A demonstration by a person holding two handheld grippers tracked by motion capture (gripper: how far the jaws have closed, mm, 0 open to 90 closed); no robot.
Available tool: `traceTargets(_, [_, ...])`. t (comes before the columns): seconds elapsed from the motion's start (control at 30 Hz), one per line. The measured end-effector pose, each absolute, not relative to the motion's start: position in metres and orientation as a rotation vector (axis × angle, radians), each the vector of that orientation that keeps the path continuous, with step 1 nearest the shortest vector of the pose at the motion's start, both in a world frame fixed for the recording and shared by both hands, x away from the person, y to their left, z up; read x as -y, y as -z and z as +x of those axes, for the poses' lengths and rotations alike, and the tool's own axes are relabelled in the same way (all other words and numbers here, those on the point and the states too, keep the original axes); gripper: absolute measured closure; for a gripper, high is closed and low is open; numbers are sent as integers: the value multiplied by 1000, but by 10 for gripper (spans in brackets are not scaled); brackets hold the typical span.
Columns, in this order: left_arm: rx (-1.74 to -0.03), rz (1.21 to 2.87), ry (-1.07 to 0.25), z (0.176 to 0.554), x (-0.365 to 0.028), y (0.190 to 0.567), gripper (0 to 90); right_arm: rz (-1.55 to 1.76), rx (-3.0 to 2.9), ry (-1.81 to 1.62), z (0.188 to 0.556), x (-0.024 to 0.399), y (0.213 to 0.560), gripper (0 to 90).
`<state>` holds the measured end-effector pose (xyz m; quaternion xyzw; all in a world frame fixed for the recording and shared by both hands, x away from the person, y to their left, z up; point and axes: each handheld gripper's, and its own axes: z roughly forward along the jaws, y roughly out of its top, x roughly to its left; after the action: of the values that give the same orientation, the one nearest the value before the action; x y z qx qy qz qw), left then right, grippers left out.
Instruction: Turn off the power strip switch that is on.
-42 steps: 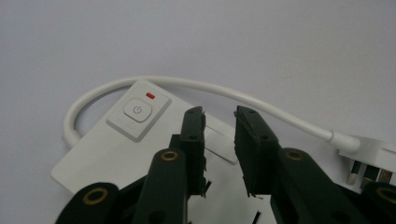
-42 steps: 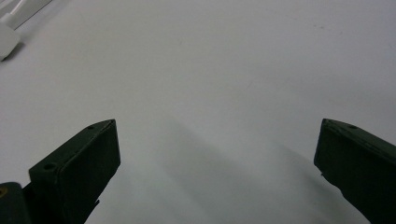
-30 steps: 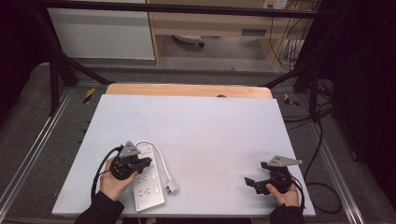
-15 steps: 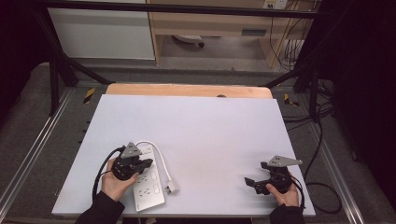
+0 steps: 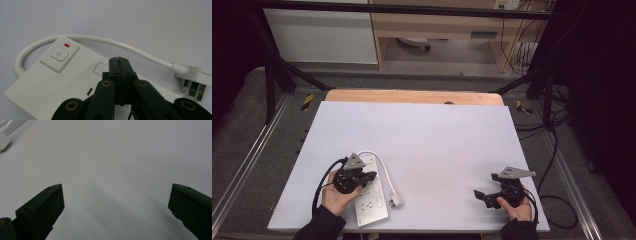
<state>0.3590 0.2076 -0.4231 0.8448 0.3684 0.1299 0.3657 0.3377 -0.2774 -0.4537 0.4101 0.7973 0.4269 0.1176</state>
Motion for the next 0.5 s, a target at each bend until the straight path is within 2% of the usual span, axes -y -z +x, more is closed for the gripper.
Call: traceTargets(0.5, [-948, 2161, -333, 359, -208, 424, 900, 1201, -2333, -1248, 338, 277, 454, 10])
